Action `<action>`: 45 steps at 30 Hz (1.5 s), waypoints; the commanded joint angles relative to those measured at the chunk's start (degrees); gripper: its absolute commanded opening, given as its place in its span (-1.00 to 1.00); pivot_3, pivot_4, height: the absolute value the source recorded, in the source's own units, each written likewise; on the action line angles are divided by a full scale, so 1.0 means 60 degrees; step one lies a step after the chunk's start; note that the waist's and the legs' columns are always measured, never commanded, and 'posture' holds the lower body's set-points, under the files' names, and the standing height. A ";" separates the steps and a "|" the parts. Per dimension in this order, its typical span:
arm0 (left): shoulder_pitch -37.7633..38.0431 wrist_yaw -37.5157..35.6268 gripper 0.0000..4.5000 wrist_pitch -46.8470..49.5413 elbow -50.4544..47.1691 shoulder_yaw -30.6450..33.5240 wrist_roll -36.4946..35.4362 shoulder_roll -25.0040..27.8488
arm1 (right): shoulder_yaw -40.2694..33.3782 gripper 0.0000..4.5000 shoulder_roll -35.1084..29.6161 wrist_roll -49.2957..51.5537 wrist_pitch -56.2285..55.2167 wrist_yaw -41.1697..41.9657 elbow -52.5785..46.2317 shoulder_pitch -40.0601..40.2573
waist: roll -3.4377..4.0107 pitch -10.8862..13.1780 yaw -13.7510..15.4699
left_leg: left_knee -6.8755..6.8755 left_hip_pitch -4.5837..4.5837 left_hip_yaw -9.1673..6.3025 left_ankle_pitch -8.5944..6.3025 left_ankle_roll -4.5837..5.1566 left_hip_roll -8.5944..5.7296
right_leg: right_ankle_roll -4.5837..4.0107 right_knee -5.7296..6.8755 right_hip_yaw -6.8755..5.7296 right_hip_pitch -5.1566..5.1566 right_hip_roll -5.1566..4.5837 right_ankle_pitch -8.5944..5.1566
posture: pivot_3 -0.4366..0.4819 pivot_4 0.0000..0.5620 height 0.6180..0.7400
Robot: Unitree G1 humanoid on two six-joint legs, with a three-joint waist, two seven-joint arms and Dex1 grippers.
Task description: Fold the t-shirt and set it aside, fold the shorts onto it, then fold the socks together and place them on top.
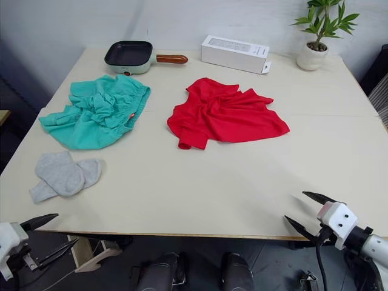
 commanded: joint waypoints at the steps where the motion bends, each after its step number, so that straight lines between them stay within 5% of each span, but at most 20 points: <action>1: -0.0002 0.0163 1.00 0.0103 -0.0427 0.0295 -0.0147 0.0041 | -0.0096 0.99 0.0123 0.0150 -0.0315 -0.0026 0.0092 -0.0069 | 0.0000 0.0000 -0.0002 | 0.0006 0.0000 0.0000 0.0000 0.0000 0.0000 | 0.0000 0.0005 0.0000 0.0001 0.0000 0.0000 | -0.05 -0.47 1.00; 10: -0.0481 0.0205 1.00 0.2993 -0.1645 0.0227 -0.2194 0.0559 | 0.0018 0.99 0.0309 0.0284 -0.1084 0.0081 0.1342 -0.0953 | -0.0002 0.0000 -0.0009 | 0.0022 0.0003 -0.0002 0.0001 0.0000 0.0000 | 0.0001 0.0037 0.0004 0.0002 -0.0002 0.0000 | -0.05 -0.47 1.00; 15: -0.2719 0.1225 1.00 0.4756 -0.2361 -0.0853 -0.2784 0.1271 | 0.0474 0.99 0.0106 0.0084 -0.1235 0.0240 0.2272 -0.2918 | 0.0002 0.0001 -0.0010 | 0.0046 0.0013 0.0002 0.0045 -0.0010 -0.0007 | 0.0001 0.0108 0.0013 -0.0002 -0.0002 0.0001 | -0.05 -0.47 1.00; 21: -0.7124 0.2416 1.00 0.5157 -0.1595 -0.4683 -0.0468 0.1344 | 0.2162 0.99 0.0031 -0.1966 -0.1841 -0.0263 0.4917 -0.6622 | 0.0005 0.0003 -0.0024 | 0.0041 0.0028 0.0023 0.0112 -0.0059 -0.0036 | 0.0002 0.0194 0.0008 -0.0025 0.0036 0.0005 | -0.05 -0.47 1.00; 28: -1.0979 0.2877 1.00 0.3237 0.2024 -0.7795 0.2641 -0.0270 | 0.4446 0.99 0.0404 -0.5234 -0.2771 -0.2905 0.8976 -1.0896 | 0.0010 0.0007 -0.0116 | 0.0035 0.0025 0.0075 0.0152 -0.0038 -0.0017 | 0.0002 0.0221 0.0014 -0.0043 0.0109 0.0004 | -0.05 -0.47 1.00; 35: -1.3173 0.3405 1.00 0.1723 0.5746 -0.8702 0.4070 -0.1887 | 0.5842 0.99 0.0861 -0.6867 -0.2109 -0.4693 1.1070 -1.2905 | 0.0009 0.0007 -0.0220 | 0.0043 0.0015 0.0067 0.0167 -0.0046 -0.0007 | 0.0003 0.0226 0.0016 -0.0042 0.0125 0.0004 | -0.05 -0.47 1.00; 45: -1.4494 0.4037 1.00 0.0718 0.8254 -0.8611 0.4753 -0.3104 | 0.5608 0.99 0.0866 -0.6358 -0.2341 -0.4557 1.0898 -1.2748 | 0.0009 0.0008 -0.0260 | 0.0052 0.0016 0.0062 0.0174 -0.0036 -0.0010 | 0.0013 0.0235 0.0014 -0.0037 0.0122 0.0010 | -0.05 -0.47 1.00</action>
